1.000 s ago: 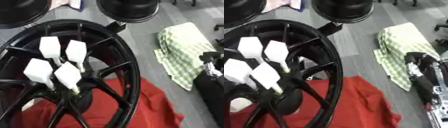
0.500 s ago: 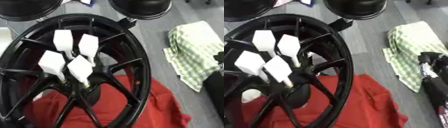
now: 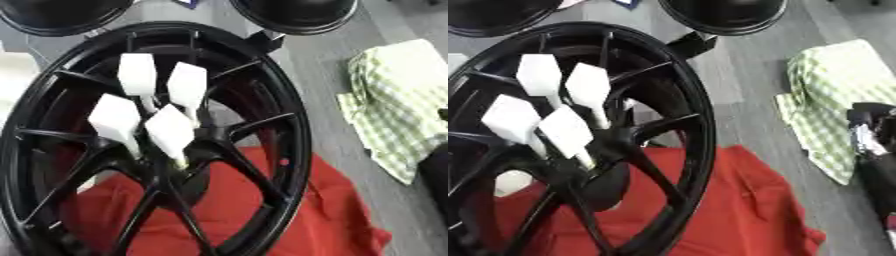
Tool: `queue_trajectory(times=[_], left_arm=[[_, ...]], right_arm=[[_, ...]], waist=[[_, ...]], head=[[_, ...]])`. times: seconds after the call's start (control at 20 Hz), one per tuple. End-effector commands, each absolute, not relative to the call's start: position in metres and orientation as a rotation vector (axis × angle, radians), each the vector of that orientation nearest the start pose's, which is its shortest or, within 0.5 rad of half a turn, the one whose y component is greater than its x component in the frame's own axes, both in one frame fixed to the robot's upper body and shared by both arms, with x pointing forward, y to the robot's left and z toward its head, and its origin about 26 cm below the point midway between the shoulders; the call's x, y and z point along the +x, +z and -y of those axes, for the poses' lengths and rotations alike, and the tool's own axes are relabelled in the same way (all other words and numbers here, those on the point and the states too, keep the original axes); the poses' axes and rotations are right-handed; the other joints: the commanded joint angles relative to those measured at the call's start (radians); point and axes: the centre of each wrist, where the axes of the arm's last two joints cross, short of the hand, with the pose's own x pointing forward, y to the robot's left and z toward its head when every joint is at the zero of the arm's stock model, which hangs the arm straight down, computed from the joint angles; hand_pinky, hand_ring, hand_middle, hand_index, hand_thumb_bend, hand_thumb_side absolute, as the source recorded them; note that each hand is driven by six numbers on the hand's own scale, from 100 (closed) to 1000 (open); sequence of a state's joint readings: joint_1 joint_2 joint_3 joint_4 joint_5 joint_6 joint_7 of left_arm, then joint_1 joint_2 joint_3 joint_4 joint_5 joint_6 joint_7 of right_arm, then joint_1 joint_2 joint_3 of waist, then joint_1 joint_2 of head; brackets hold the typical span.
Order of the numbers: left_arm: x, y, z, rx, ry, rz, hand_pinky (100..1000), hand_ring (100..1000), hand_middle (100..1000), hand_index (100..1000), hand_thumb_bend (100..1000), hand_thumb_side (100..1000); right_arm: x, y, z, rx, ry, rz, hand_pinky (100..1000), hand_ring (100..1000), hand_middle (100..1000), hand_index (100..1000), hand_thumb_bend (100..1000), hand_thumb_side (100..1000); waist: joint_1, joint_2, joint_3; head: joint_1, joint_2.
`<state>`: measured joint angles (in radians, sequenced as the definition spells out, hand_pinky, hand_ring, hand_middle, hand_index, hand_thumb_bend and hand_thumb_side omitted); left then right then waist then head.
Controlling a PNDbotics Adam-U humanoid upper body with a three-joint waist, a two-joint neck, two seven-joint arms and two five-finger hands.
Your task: Pull the pin out of the wheel hub.
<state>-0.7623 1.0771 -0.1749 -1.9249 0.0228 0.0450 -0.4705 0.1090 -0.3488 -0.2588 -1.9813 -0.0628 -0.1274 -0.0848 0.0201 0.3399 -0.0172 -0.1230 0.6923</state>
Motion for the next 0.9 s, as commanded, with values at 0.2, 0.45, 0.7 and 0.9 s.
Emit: queue_trajectory(times=[0.2, 0.45, 0.7, 0.9], left_arm=[[0.276, 0.38, -0.286, 0.647, -1.711, 1.797, 778, 741, 726, 824, 100, 789], [0.279, 0.37, -0.282, 0.589, -1.791, 1.723, 777, 741, 728, 825, 100, 782], [0.281, 0.365, -0.278, 0.551, -1.81, 1.69, 775, 737, 725, 824, 100, 785], [0.282, 0.361, -0.275, 0.505, -1.821, 1.669, 771, 731, 721, 826, 100, 792]], right_arm=[[0.229, 0.125, 0.371, -0.54, 0.116, 2.036, 864, 758, 558, 684, 100, 406], [0.23, 0.126, 0.369, -0.529, 0.127, 2.035, 865, 758, 558, 684, 100, 408], [0.23, 0.125, 0.368, -0.522, 0.128, 2.034, 865, 759, 558, 684, 100, 411], [0.231, 0.125, 0.368, -0.516, 0.13, 2.033, 865, 759, 558, 684, 100, 413]], waist=[[0.01, -0.029, 0.007], [0.011, -0.028, 0.002], [0.011, -0.026, -0.005], [0.012, -0.024, -0.008]], head=[[-0.025, -0.002], [-0.026, -0.008], [-0.022, -0.015], [-0.02, -0.018]])
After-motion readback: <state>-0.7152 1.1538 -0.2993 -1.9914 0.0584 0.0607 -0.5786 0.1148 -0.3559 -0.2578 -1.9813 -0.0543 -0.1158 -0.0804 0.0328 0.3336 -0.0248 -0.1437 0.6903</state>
